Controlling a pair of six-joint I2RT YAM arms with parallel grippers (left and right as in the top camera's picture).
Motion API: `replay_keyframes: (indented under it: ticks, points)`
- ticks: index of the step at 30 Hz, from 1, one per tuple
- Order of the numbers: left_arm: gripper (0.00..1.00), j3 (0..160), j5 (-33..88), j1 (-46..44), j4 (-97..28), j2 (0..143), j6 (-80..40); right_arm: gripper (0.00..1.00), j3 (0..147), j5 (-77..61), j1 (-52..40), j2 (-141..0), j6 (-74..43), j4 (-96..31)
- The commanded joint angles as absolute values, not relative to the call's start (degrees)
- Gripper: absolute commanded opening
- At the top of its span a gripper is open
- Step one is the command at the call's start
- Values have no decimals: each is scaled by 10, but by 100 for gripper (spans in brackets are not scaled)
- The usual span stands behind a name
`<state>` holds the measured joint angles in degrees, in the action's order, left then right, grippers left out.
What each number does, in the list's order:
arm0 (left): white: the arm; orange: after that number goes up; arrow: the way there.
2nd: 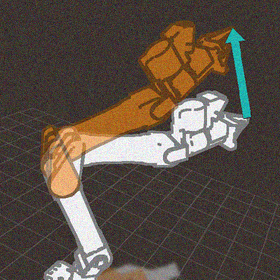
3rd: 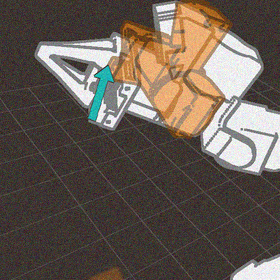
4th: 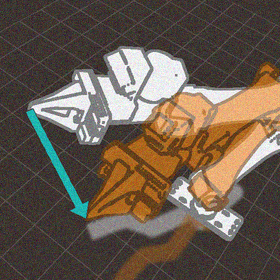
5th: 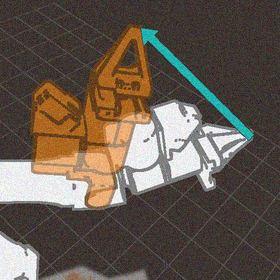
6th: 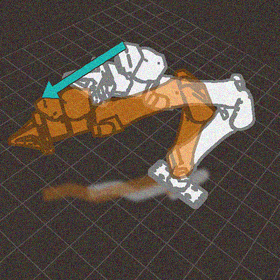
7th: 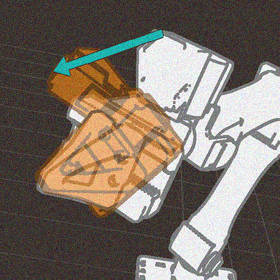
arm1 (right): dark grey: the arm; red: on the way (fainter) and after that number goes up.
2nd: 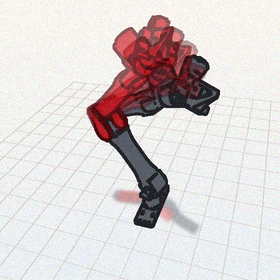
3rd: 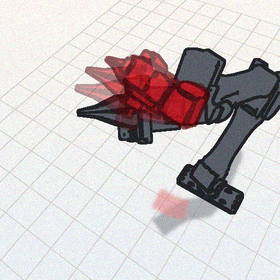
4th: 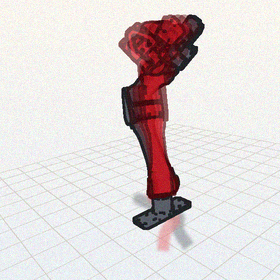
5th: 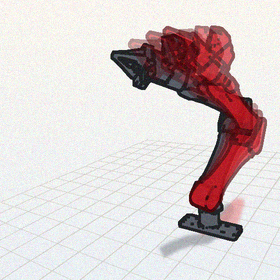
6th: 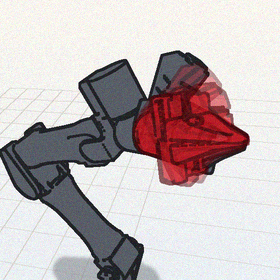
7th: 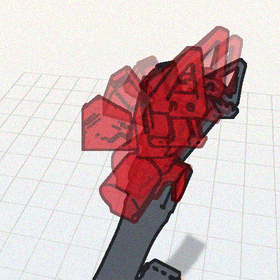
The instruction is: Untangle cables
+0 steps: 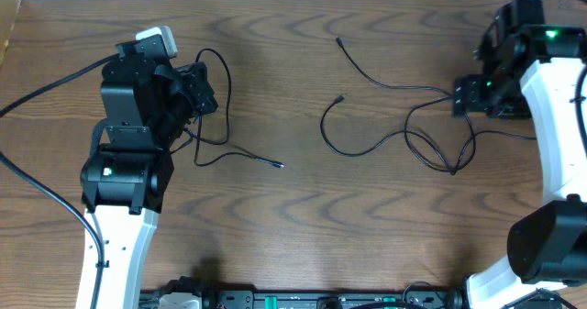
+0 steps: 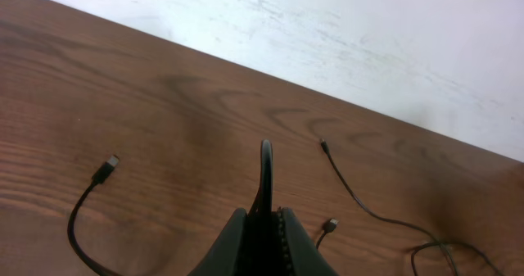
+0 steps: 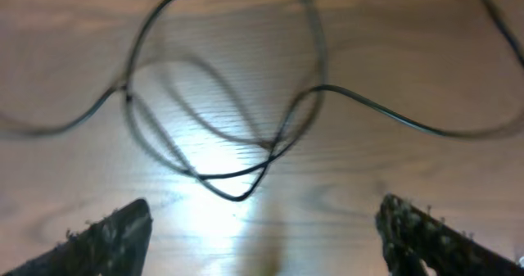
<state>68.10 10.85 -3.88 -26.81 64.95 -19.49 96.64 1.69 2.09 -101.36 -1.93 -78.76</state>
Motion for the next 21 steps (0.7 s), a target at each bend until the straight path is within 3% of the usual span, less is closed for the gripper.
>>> replay_keyframes:
  ticks: [1, 21]
  points:
    - [9, 685, 114, -40, -268, 652, -191, 87, 940, -25, 4, -1014, 48, -788]
    - [10, 685, 143, -40, -270, 652, -181, 91, 788, -94, -64, -1041, 77, -673]
